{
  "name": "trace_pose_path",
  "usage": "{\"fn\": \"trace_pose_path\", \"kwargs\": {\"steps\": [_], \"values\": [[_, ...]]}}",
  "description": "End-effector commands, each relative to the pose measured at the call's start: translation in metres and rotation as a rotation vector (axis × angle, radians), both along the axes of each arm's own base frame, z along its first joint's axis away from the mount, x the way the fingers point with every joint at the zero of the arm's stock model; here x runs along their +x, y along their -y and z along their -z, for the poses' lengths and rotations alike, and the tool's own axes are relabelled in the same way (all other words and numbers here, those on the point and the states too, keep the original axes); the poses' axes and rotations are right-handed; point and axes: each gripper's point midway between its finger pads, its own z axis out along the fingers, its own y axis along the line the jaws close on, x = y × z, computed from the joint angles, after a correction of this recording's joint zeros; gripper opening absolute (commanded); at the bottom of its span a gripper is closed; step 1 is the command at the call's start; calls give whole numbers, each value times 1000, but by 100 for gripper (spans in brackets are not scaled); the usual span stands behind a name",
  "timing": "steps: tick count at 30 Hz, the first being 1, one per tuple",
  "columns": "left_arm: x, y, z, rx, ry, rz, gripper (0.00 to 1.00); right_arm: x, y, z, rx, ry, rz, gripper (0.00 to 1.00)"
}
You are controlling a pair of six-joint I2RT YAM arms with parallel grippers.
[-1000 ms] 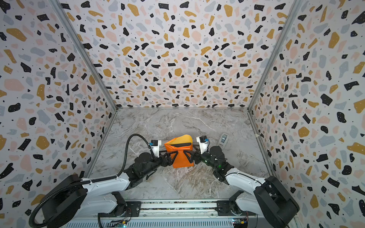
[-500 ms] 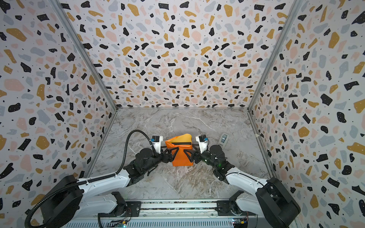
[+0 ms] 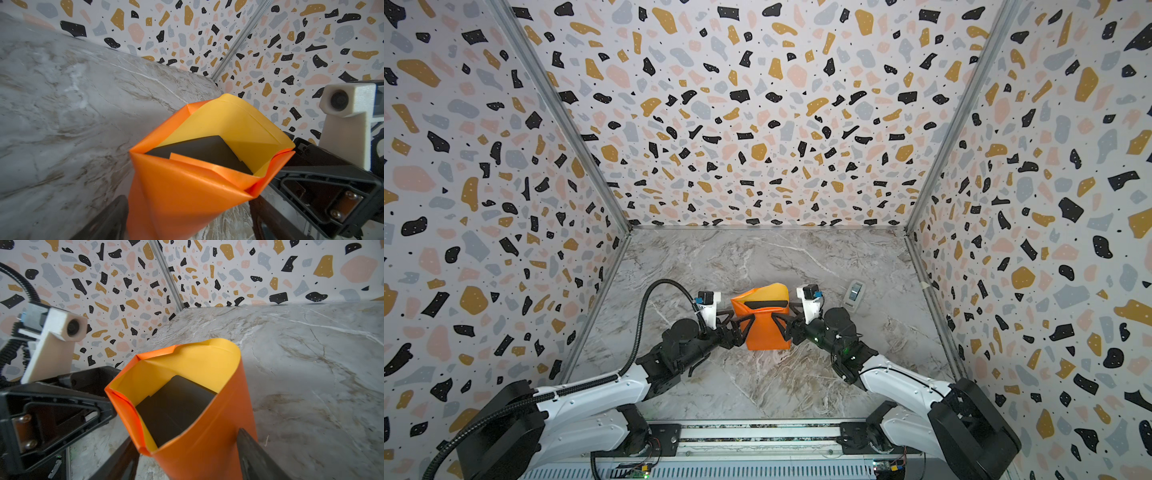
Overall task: Wrap a gift box in wrapping paper
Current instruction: Smooth out the wrapping paper on the gift box.
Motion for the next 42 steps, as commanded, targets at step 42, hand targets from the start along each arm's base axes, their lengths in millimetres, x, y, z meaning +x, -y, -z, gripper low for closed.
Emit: {"fn": "trace_pose_path", "kwargs": {"steps": [42], "values": [[20, 25, -70, -183, -132, 267, 67, -7, -2, -3, -30, 10, -39, 84]]}}
